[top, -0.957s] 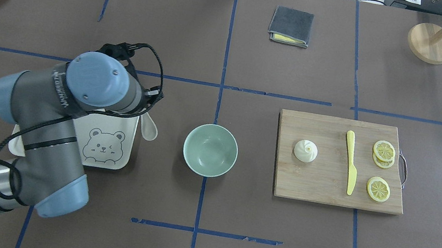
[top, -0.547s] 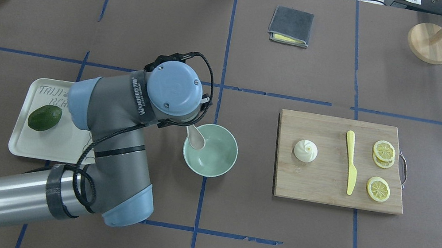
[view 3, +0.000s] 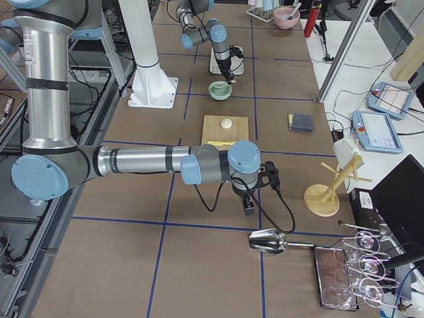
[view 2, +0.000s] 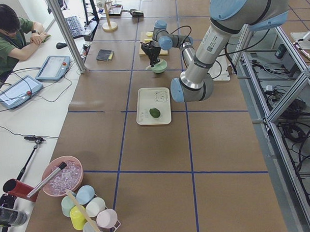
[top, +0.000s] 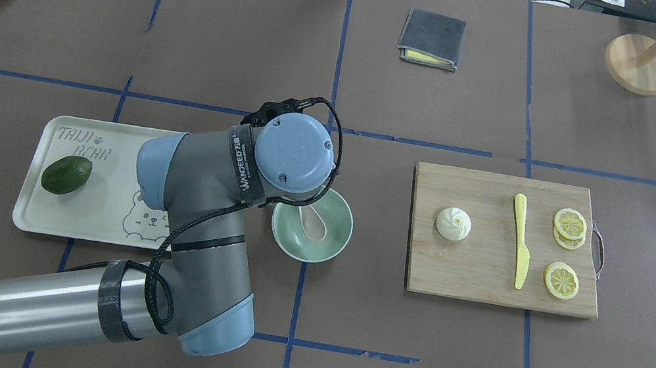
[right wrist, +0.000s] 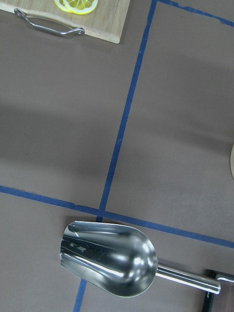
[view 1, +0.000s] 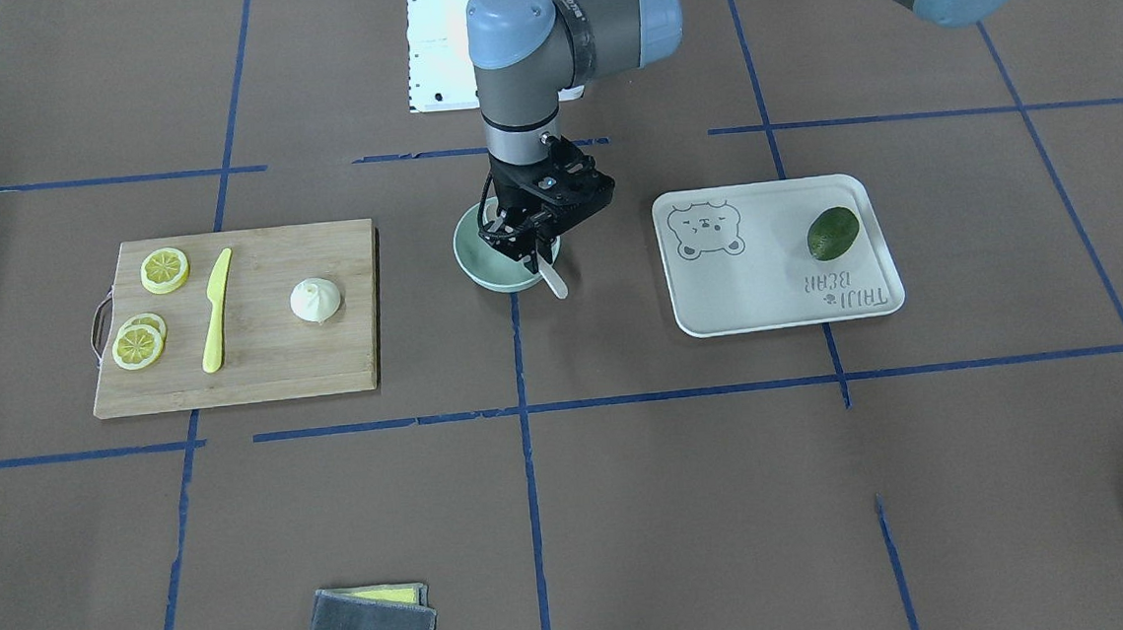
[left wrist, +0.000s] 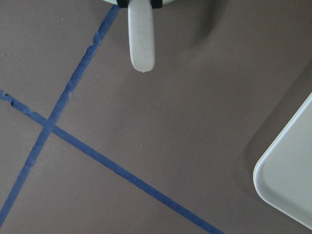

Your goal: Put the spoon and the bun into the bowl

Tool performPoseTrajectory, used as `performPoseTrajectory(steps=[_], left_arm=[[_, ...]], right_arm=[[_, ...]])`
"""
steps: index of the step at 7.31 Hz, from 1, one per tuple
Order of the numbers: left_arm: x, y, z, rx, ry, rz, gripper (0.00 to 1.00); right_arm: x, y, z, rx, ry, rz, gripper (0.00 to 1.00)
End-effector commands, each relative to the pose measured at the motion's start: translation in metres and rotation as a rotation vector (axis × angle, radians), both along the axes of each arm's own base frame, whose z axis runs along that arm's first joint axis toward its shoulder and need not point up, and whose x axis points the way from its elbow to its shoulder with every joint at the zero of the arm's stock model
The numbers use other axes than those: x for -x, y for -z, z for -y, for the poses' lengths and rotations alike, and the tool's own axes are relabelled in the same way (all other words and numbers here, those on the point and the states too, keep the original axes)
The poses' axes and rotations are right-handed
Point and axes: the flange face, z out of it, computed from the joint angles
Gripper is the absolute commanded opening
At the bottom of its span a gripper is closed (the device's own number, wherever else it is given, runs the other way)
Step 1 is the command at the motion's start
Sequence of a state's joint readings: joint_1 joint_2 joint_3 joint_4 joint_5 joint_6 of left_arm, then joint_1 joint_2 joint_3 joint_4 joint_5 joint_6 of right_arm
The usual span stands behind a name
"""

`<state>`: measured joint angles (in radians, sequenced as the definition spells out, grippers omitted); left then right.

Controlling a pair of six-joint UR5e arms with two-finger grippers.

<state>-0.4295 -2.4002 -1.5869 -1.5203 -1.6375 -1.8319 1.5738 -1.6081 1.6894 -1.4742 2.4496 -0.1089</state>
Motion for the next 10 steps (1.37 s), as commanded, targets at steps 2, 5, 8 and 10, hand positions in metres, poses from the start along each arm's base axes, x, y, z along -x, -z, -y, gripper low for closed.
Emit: performPoseTrajectory(steps=[2, 5, 8, 10], left_arm=[[0.032, -0.014, -0.016, -0.154, -0.142, 0.005, 1.00], [0.141, -0.025, 0.015, -0.510, -0.387, 0.069, 1.00], [0.340, -0.121, 0.114, -0.714, -0.663, 0.199, 1.00], [0.458, -0.220, 0.158, -0.641, -0.722, 0.196, 1.00]], right_arm=[[0.000, 0.005, 0.000, -0.009, -0.001, 0.000, 1.00], [0.007, 0.025, 0.013, -0.021, -0.009, 0.022, 1.00], [0.083, 0.118, 0.044, -0.021, -0.005, 0.060, 1.00], [0.154, 0.189, 0.046, 0.022, -0.054, 0.060, 1.00]])
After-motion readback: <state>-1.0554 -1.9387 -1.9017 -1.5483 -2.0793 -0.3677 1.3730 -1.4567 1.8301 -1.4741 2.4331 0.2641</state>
